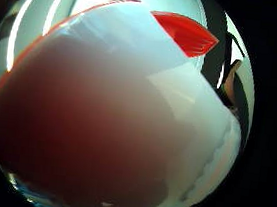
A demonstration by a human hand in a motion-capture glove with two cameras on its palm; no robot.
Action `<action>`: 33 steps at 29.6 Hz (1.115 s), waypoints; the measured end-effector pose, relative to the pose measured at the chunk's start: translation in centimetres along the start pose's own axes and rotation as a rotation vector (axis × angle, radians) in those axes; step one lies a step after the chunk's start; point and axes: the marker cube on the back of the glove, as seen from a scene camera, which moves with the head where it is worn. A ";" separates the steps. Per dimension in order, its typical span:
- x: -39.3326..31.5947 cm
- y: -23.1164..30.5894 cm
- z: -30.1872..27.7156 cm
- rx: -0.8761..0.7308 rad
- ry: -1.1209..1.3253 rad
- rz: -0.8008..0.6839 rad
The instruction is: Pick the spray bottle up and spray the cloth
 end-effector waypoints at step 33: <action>3.3 0.6 1.3 -0.181 -0.037 0.173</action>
